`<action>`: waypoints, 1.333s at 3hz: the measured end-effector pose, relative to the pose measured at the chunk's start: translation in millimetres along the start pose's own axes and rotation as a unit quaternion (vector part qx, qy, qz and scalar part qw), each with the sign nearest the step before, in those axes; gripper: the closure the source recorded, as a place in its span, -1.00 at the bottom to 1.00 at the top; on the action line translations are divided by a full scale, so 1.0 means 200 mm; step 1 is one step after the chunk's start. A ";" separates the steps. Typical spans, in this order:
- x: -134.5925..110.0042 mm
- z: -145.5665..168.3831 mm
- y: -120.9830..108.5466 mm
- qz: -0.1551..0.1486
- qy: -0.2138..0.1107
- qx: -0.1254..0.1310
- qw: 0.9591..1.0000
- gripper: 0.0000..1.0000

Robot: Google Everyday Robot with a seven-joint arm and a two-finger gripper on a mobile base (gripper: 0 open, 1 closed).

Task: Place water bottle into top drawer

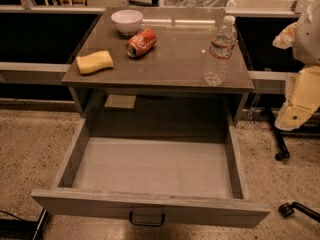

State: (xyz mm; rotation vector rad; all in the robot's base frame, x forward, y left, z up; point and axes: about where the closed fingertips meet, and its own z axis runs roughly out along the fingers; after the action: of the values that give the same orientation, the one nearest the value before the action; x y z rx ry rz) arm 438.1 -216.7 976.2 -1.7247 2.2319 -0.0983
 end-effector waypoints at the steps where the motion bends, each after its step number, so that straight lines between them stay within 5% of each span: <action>1: 0.00 0.00 0.00 0.000 0.000 0.000 1.000 -1.00; 2: -0.01 0.00 -0.01 -0.001 -0.009 0.001 1.000 -1.00; 3: -0.04 0.09 -0.14 0.012 -0.043 0.011 0.999 -1.00; 4: -0.09 0.27 -0.41 0.044 -0.135 0.033 0.989 -1.00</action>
Offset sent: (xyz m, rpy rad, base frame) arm 0.0051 0.0028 -0.0034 0.0349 0.0097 0.0163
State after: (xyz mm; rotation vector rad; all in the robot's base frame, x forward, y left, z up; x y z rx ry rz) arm 533.9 -214.0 949.4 -1.5037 2.0766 0.0764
